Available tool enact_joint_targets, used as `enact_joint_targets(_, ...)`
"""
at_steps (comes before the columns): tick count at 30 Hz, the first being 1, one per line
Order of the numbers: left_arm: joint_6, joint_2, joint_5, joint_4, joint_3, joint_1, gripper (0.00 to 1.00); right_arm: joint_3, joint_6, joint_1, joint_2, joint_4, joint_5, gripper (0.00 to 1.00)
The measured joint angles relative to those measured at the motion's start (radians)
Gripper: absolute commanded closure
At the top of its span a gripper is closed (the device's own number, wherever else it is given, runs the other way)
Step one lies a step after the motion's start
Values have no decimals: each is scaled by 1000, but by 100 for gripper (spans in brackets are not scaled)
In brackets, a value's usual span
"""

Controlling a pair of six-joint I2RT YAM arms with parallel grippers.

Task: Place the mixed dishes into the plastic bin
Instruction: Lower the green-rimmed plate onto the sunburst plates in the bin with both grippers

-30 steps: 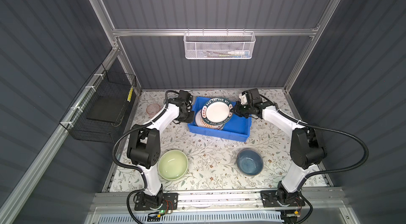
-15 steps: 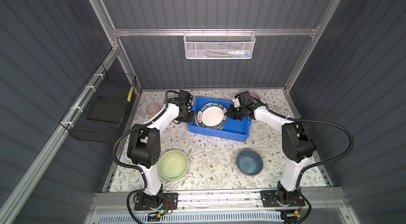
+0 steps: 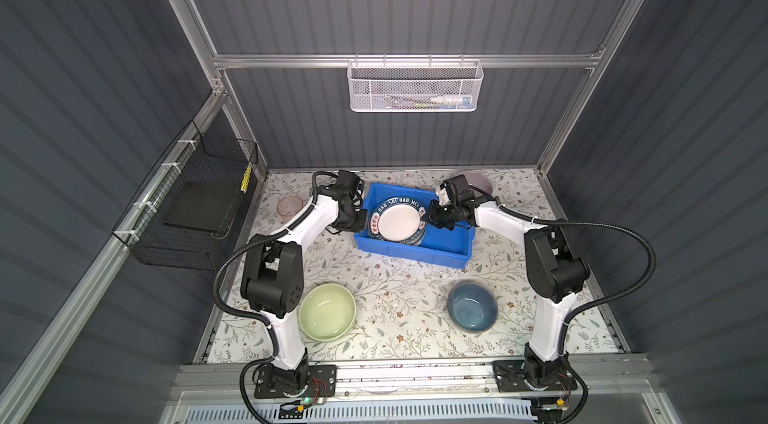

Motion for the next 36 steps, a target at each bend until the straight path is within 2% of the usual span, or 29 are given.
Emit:
enact_joint_targets(9, -1, 1, 14, -1, 1, 2, 90, 32, -11, 6, 0, -37, 3, 83)
enact_joint_targets(13, -2, 1, 16, -1, 1, 2, 91, 45, -27, 10, 0, -69, 14, 74)
enact_joint_targets(20, -5, 3, 19, -3, 3, 2, 91, 77, -62, 25, 0, -143, 64, 65)
enact_joint_targets(36, -5, 6, 29, -8, 8, 2, 92, 137, -106, 53, 48, -242, 148, 61)
